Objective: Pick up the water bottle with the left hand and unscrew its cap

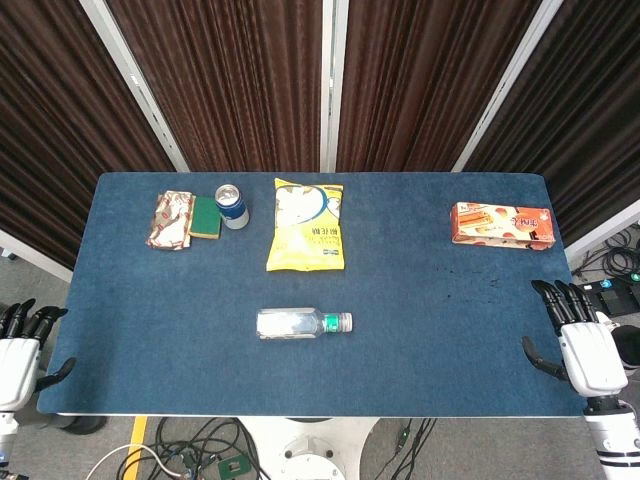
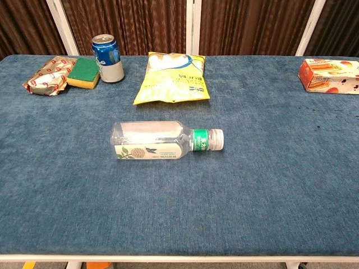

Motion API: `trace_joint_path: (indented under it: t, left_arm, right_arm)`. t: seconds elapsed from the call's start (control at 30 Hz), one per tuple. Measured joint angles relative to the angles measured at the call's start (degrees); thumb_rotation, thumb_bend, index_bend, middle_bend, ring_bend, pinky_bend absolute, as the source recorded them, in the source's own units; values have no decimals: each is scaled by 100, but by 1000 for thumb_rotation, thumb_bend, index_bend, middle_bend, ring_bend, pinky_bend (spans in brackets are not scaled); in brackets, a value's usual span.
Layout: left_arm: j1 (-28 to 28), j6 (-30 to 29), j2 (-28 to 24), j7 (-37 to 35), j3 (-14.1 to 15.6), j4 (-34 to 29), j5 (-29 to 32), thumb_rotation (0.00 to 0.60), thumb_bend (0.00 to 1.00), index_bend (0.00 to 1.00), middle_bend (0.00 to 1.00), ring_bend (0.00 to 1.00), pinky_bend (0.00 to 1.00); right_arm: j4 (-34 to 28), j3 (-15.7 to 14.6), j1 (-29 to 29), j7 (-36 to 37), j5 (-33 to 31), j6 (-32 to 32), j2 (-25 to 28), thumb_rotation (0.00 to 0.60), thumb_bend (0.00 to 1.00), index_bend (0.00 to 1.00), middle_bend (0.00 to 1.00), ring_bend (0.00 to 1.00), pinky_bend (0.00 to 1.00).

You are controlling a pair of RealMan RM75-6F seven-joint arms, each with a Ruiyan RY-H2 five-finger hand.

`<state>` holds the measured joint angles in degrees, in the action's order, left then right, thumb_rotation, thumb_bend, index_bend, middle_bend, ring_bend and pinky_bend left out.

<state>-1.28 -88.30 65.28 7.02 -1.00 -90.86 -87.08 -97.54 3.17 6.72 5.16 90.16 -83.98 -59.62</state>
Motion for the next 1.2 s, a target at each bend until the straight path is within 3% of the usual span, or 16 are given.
trace_joint_path:
  t: [0.23, 0.43, 0.63, 0.83, 1.0, 1.2]
  left_arm:
    - [-113, 65, 14, 68, -62, -60, -34, 600, 190, 217, 195, 83, 94]
    - [-558, 323, -94, -109, -170, -105, -422, 600, 185, 205, 192, 83, 95]
    - [-1367, 1120, -78, -435, -321, -132, -736, 600, 184, 191, 189, 83, 100]
    - [-2185, 2144, 281, -662, -444, -129, -789, 600, 179, 177, 176, 83, 110]
    - [-2810, 3136, 754, -728, -487, -88, -541, 600, 176, 153, 169, 83, 118]
    - [-3226, 3669, 1495, -519, -539, 95, 36, 600, 175, 146, 168, 86, 139]
  right_arm:
    - [81, 63, 92, 137, -2, 50, -6, 600, 316, 0, 73, 23, 35]
    - [144, 210, 212, 197, 64, -13, 90, 600, 311, 0, 60, 23, 36]
    - [149, 311, 407, 237, 46, 176, 223, 600, 311, 0, 60, 23, 36]
    - [194, 341, 625, 284, -6, 499, 265, 600, 312, 0, 60, 23, 36]
    - [261, 319, 708, 359, -67, 663, 238, 600, 312, 0, 60, 23, 36]
    - [289, 206, 755, 553, -52, 818, 253, 600, 313, 0, 60, 23, 36]
